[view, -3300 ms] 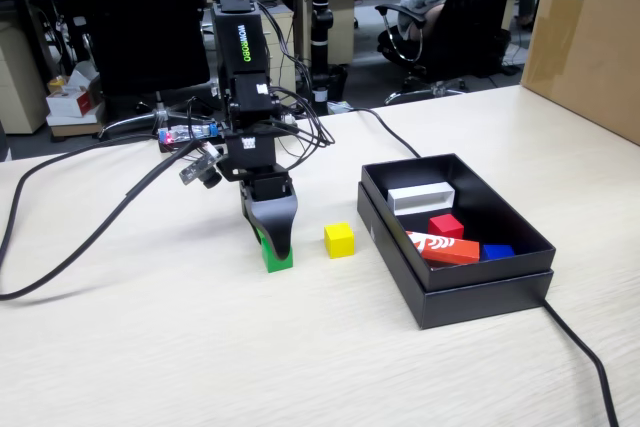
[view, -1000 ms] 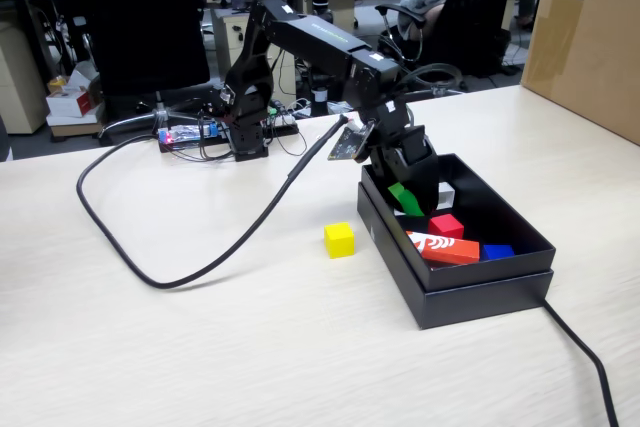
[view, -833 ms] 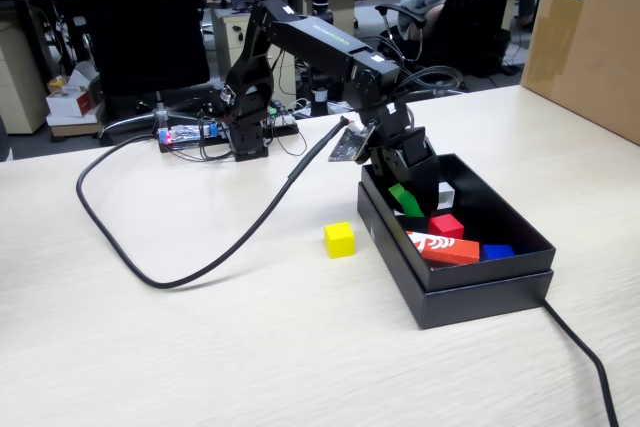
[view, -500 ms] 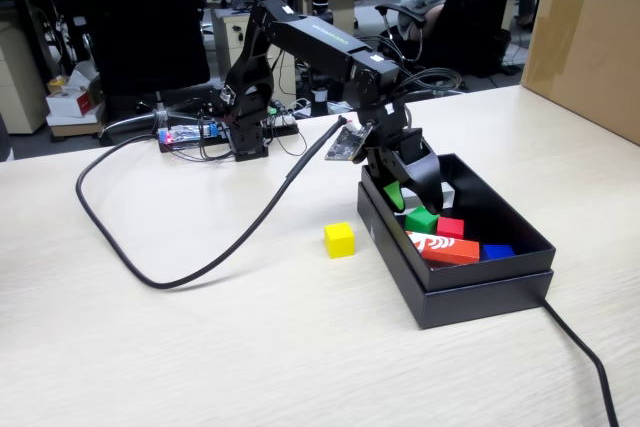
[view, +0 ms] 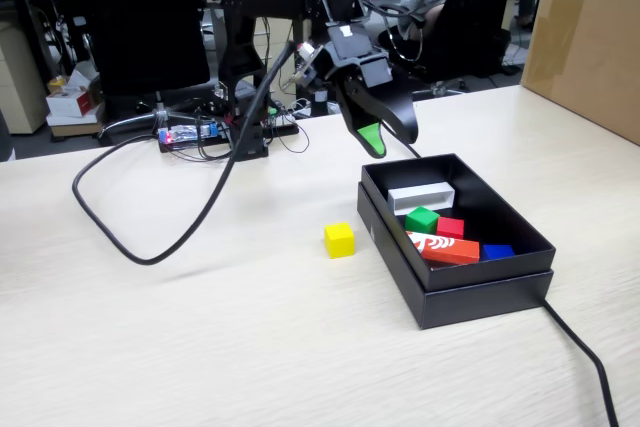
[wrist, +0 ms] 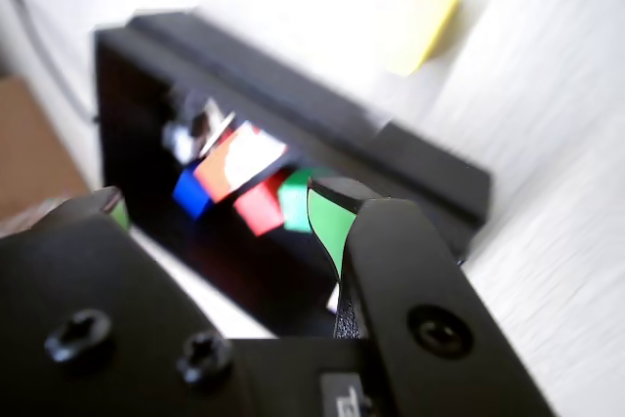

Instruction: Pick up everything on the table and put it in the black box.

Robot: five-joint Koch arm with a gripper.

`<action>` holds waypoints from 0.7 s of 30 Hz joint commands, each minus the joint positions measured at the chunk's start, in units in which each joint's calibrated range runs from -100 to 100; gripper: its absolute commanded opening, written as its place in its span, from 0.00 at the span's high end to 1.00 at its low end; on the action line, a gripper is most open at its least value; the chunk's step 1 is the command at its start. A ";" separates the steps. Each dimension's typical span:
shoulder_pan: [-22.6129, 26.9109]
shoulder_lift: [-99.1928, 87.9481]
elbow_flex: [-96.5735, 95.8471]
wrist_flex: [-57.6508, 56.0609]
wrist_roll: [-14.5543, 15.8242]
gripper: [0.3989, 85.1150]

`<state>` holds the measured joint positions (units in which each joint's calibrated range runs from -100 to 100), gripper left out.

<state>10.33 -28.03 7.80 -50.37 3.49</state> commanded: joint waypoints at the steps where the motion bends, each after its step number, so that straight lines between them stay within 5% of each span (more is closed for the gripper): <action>1: -1.42 -4.16 -0.82 -0.39 0.00 0.51; 21: -4.00 6.40 -17.05 9.20 0.20 0.46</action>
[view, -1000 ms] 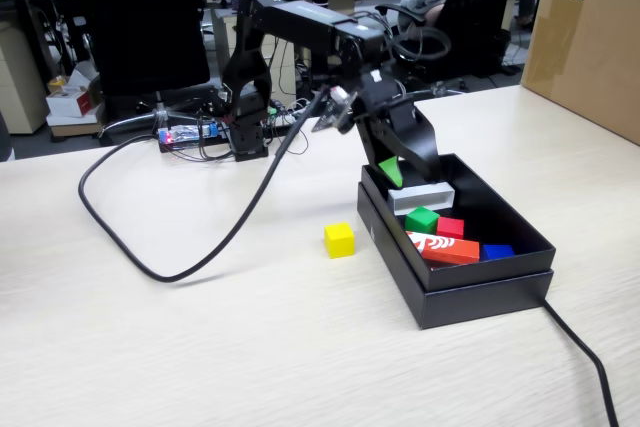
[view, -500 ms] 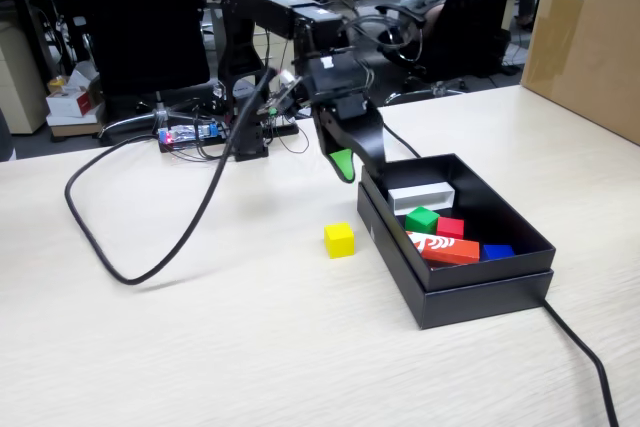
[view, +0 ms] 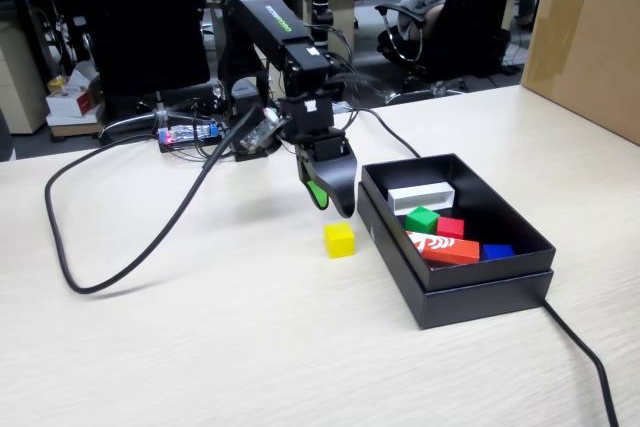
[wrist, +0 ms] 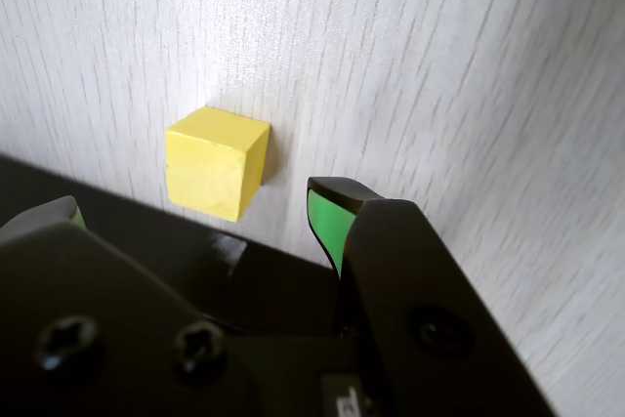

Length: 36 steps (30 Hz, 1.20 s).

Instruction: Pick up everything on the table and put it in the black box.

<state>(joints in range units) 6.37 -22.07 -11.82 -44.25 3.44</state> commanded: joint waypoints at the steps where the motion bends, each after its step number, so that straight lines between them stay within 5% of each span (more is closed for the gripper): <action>1: -0.05 1.36 2.85 3.43 0.20 0.46; 20: -0.15 13.29 7.11 6.28 -0.05 0.48; 28: -0.29 14.56 5.57 6.19 -0.93 0.66; 33: -0.93 13.64 5.02 6.02 -0.83 0.97; 36: -1.12 12.83 5.02 5.24 -0.88 0.97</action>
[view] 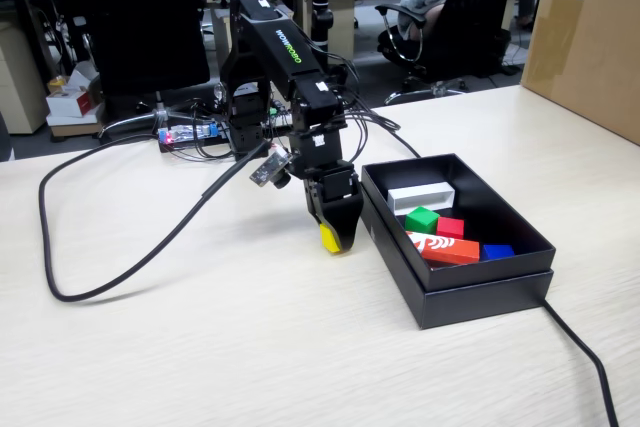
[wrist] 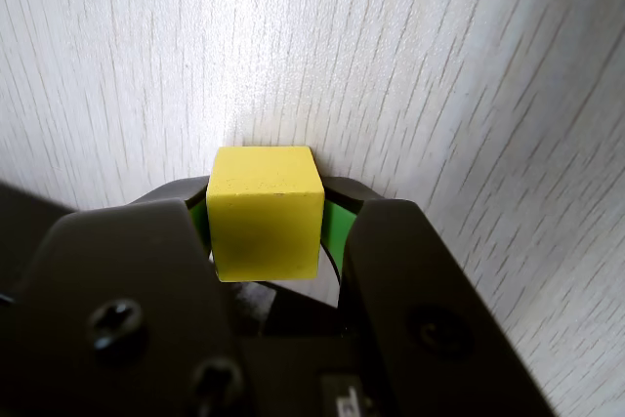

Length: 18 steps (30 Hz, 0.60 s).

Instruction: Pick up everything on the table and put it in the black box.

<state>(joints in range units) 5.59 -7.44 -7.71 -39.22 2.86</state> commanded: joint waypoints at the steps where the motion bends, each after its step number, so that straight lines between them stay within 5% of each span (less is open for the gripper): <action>1: -0.39 -2.37 0.91 0.04 -0.34 0.97; 10: 0.93 -20.04 5.27 -7.74 -0.15 0.97; 18: 9.52 -24.05 24.85 -13.09 1.27 0.97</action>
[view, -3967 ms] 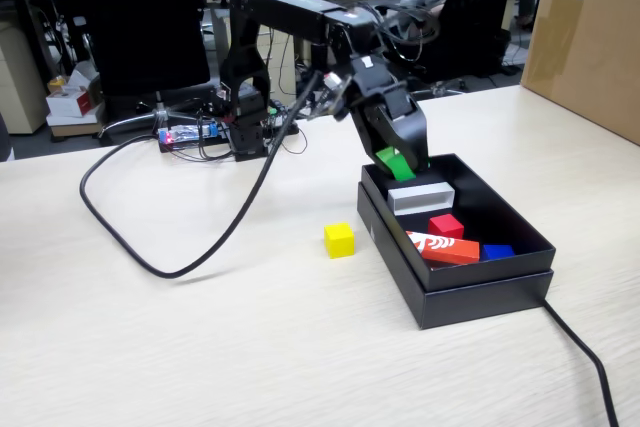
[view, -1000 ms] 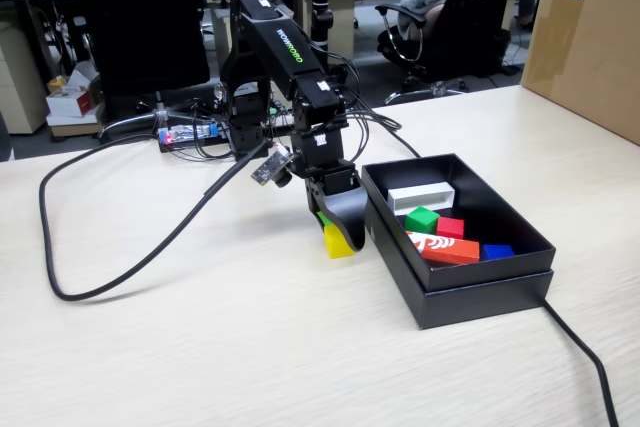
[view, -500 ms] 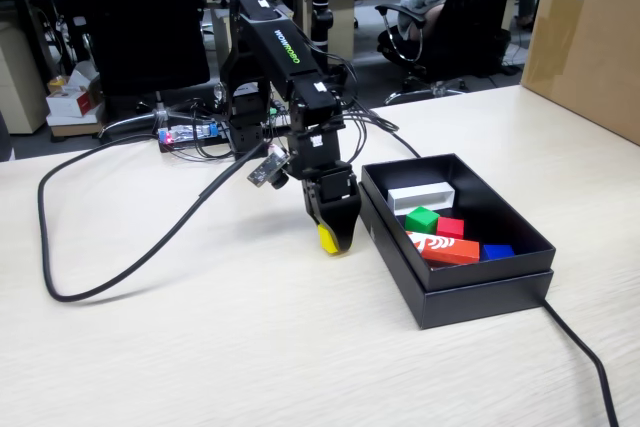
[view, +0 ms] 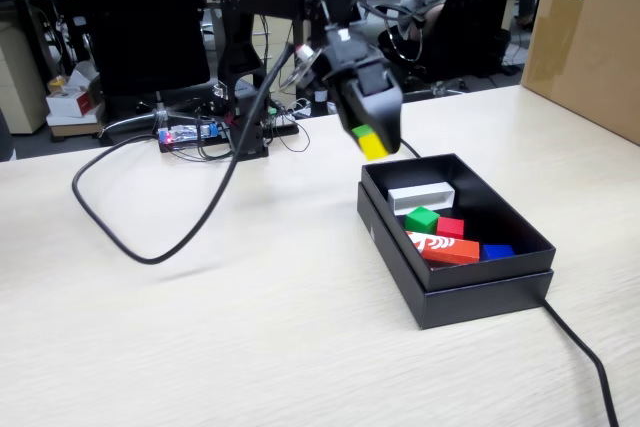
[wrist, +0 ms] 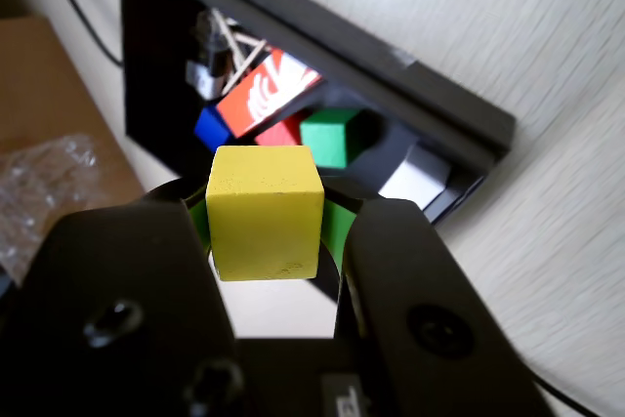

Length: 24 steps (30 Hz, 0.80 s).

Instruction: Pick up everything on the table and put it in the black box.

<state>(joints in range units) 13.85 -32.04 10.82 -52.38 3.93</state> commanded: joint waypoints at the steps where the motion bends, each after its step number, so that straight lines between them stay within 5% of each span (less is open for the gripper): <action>1: 1.42 3.30 8.22 0.07 0.34 0.97; 18: 5.08 39.55 21.28 0.16 1.90 0.96; 24: 5.08 40.01 17.38 0.07 1.90 0.69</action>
<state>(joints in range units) 18.88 10.03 26.97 -52.30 5.93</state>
